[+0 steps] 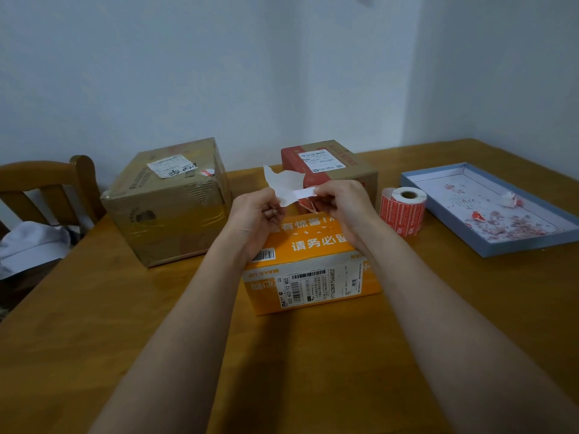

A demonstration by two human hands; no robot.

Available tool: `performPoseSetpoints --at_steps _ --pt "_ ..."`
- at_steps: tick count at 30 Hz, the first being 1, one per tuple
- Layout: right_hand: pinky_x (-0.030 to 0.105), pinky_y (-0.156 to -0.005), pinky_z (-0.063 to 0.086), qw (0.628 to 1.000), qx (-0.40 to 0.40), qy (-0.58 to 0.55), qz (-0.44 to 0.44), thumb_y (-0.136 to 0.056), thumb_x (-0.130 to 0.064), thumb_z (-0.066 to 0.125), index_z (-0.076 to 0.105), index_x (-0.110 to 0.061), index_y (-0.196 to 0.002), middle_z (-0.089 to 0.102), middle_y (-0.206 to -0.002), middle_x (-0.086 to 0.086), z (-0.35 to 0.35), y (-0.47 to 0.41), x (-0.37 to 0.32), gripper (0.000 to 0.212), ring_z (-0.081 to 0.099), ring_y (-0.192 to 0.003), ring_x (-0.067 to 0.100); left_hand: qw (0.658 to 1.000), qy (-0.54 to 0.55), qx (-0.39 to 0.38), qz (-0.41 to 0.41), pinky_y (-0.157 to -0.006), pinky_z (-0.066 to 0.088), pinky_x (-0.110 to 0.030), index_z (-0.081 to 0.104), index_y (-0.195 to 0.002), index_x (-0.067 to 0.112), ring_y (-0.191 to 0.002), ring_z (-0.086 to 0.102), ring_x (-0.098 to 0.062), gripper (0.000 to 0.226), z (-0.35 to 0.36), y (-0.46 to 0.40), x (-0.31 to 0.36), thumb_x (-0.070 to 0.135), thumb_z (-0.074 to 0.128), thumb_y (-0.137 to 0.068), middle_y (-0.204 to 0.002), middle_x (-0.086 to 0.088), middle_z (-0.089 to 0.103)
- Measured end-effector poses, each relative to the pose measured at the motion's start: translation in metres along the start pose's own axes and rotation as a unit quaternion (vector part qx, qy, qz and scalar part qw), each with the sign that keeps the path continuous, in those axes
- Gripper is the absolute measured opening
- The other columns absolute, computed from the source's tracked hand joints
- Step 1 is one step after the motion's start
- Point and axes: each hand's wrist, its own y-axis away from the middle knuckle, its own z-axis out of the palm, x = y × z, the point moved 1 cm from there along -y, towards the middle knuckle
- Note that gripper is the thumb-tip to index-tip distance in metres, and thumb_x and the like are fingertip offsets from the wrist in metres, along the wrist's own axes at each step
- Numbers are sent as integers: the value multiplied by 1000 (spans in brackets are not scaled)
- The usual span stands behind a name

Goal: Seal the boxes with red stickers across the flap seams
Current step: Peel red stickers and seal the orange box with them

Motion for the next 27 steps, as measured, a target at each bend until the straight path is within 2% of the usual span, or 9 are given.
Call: performPoseSetpoints --at_steps 2,5,9,11,13,16,22,26,27 --pt "40 -90 52 1000 -3 5 -13 -85 -2 58 64 -7 -83 67 -90 10 1 1 -1 8 65 -89 21 1000 -18 -14 8 -62 39 -22 51 -68 6 -58 45 -11 19 0 0 0 -1 48 -86 -60 -4 38" --pt "35 -80 51 999 -1 35 -38 -88 -3 55 64 -5 -76 65 -82 9 2 1 -1 15 62 -82 20 997 -61 -33 24 -67 43 -26 55 -77 5 -68 48 -15 15 -1 1 -1 10 51 -90 -70 -7 51" --pt "31 -75 51 993 -6 93 -71 -88 -8 59 63 -11 -72 65 -79 5 3 2 1 17 61 -79 17 993 -104 -56 28 -74 52 -27 63 -96 4 -68 59 -14 38 4 0 1 41 53 -95 -75 -5 63" --pt "31 -73 51 991 -15 103 -82 -86 -10 62 63 -13 -70 65 -78 5 3 3 1 17 61 -78 17 988 -146 -45 31 -79 55 -27 63 -102 4 -72 66 -16 44 7 -1 0 46 57 -92 -78 -7 68" --pt "31 -72 51 991 -25 99 -86 -87 -10 63 63 -14 -69 65 -77 6 3 5 0 18 62 -76 18 985 -160 -46 32 -83 53 -32 65 -99 3 -73 60 -21 37 5 -1 -2 40 62 -91 -79 -11 64" --pt "28 -69 49 991 -33 90 -90 -88 -7 61 63 -13 -70 63 -73 4 3 6 -2 18 60 -72 16 982 -172 -58 50 -75 45 -32 67 -92 7 -76 50 -25 18 -1 -1 -3 22 59 -96 -82 -16 55" --pt "20 -62 46 994 -53 61 -71 -97 -22 49 65 -11 -80 69 -77 1 4 7 -6 26 60 -67 9 992 -105 -35 55 -60 42 -24 60 -86 10 -58 50 -12 16 -2 -2 -1 14 51 -99 -55 3 56" --pt "22 -67 51 983 -45 128 -122 -85 -21 72 67 -13 -86 68 -83 5 5 7 0 10 61 -74 9 990 -111 -27 80 -56 41 -24 60 -91 8 -51 50 -10 17 -2 -2 -3 18 49 -101 -57 1 57" --pt "25 -71 53 979 -44 150 -128 -81 -21 77 67 -13 -90 68 -88 9 6 7 3 16 62 -77 11 990 -113 -27 85 -57 42 -25 60 -93 7 -52 51 -11 17 -2 -2 -4 19 50 -101 -59 0 58"
